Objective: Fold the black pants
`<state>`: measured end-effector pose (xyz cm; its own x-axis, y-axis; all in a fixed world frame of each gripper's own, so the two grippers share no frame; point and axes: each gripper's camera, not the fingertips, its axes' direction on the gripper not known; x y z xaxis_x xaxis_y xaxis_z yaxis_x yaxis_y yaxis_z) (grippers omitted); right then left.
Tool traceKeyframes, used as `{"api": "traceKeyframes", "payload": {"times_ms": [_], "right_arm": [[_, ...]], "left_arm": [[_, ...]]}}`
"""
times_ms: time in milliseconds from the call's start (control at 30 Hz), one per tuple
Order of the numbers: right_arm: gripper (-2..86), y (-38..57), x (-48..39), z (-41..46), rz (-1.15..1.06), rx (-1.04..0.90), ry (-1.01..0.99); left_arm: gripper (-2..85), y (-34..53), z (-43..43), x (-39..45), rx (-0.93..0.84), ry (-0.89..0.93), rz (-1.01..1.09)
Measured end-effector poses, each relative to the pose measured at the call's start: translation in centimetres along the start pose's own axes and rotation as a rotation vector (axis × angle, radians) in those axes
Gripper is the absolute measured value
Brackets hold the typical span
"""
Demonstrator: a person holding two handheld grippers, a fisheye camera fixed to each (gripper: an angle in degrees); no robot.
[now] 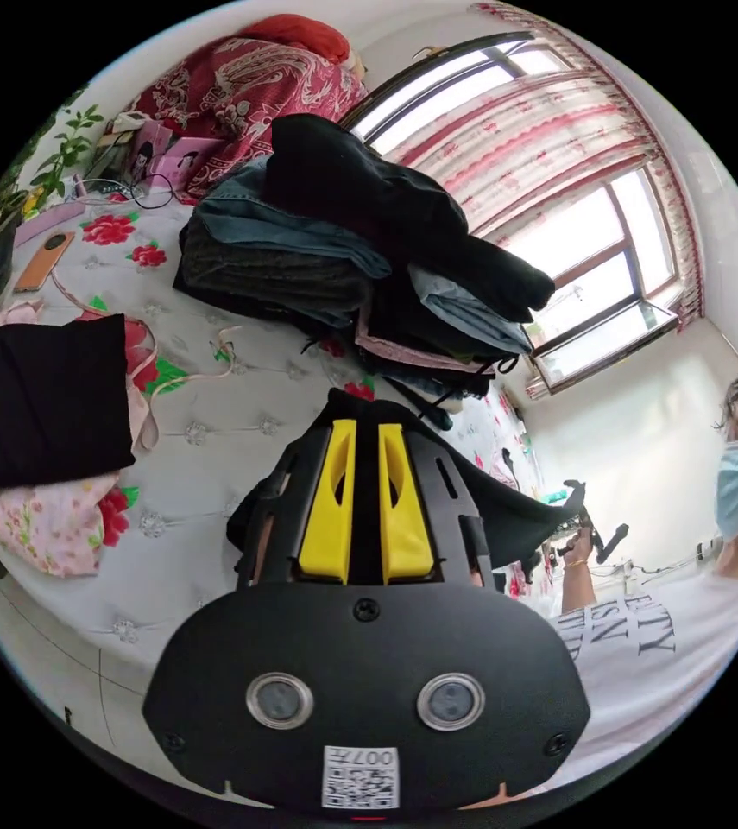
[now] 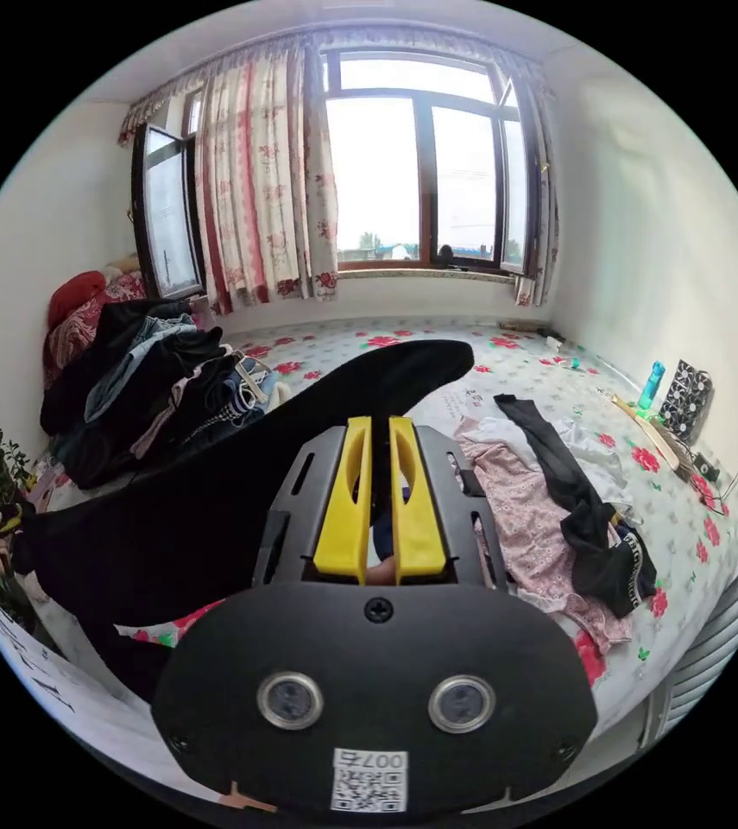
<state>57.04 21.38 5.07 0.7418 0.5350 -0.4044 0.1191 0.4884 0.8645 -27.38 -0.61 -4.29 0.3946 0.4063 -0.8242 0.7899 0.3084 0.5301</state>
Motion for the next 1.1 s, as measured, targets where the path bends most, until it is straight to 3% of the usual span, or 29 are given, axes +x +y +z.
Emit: {"api": "traceKeyframes", "payload": {"times_ms": [167,300,467,600,733,833,967,1100], "right_arm": [[4.1,-1.3,2.9,10.6,0.156,-0.311,0.133],[5.0,2.5,1.6,9.6,0.100,-0.353,0.003],[5.6,14.7,-4.8,8.1,-0.058,-0.606,-0.237],[6.4,21.6,-8.6,8.1,-0.154,-0.781,-0.271],[7.7,26.2,-11.5,9.7,-0.226,-0.940,-0.310],[7.8,26.8,-12.1,9.3,-0.314,-0.887,-0.224],[8.0,26.3,-9.8,9.5,-0.137,-0.943,-0.362],[8.2,25.6,-5.1,7.0,0.004,-0.845,-0.291]], "left_arm": [[8.3,-5.2,8.5,1.2,-0.055,-0.248,0.066],[8.6,-2.0,9.6,0.7,-0.135,-0.411,0.161],[9.3,4.3,10.4,-5.3,-0.254,-0.465,0.069],[8.7,6.3,14.1,-8.3,-0.418,-0.508,0.060],[2.8,6.4,13.6,-8.4,-0.398,-0.502,0.126],[0.9,7.2,9.5,-9.3,-0.334,-0.557,0.095],[0.6,11.8,2.1,-14.2,-0.286,-0.566,-0.140],[1.9,15.3,-2.1,-17.5,-0.240,-0.561,-0.289]]}}
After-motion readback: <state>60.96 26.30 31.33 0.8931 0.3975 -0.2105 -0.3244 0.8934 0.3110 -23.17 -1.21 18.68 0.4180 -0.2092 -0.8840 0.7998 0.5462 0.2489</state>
